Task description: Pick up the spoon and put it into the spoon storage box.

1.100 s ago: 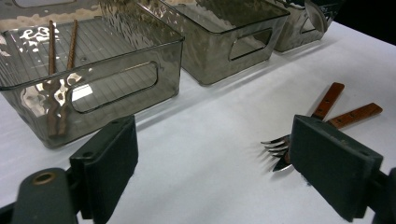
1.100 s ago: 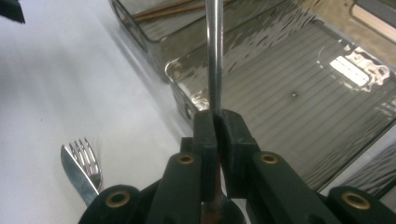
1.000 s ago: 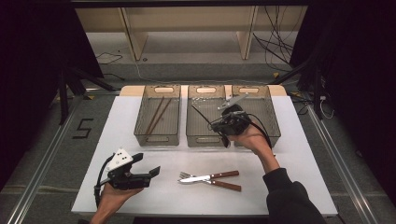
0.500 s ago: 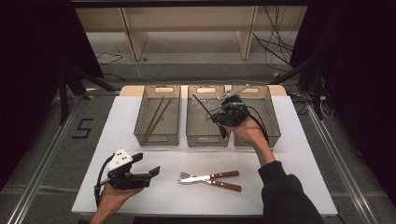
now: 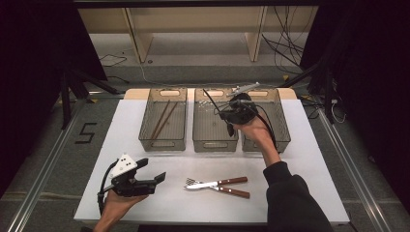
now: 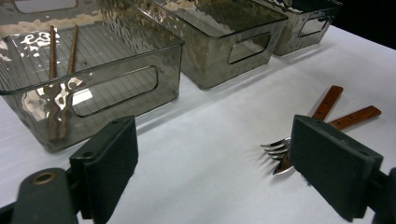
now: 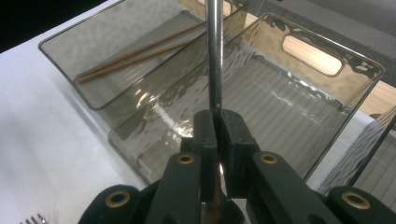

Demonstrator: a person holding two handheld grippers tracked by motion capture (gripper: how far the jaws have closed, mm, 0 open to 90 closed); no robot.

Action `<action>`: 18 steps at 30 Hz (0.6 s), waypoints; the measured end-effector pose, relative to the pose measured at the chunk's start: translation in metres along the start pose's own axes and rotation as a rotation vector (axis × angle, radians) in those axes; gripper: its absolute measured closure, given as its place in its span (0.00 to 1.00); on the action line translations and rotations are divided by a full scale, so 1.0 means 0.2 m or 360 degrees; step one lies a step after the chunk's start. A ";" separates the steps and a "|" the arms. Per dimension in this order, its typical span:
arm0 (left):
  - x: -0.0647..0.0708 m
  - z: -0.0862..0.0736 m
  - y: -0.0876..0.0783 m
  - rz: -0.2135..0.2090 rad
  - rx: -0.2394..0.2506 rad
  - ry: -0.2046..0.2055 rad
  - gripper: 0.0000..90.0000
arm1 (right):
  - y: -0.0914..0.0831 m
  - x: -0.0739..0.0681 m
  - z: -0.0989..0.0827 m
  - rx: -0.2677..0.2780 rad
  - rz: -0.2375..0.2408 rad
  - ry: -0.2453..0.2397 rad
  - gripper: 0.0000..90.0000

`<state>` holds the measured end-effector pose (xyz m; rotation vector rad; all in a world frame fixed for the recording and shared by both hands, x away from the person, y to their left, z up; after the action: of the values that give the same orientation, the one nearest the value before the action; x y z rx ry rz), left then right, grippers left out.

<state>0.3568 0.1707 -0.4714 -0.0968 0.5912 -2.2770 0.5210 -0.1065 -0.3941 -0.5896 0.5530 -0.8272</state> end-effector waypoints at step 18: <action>0.00 0.00 0.00 0.0009 0.0010 0.0008 0.17 | 0.11 0.04 -0.01 -0.0027 -0.0064 0.0056 0.96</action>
<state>0.3565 0.1710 -0.4706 -0.0861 0.5863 -2.2744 0.5359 -0.1011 -0.4117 -0.6042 0.5827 -0.8728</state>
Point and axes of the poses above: each handheld gripper's, and its own axes: y roughly forward along the jaws, z roughly out of its top, x roughly to its right, the point moved 6 cm from there along y, roughly forward along the jaws, and after that the axes turned 15 degrees about y, right-handed, at the moved point
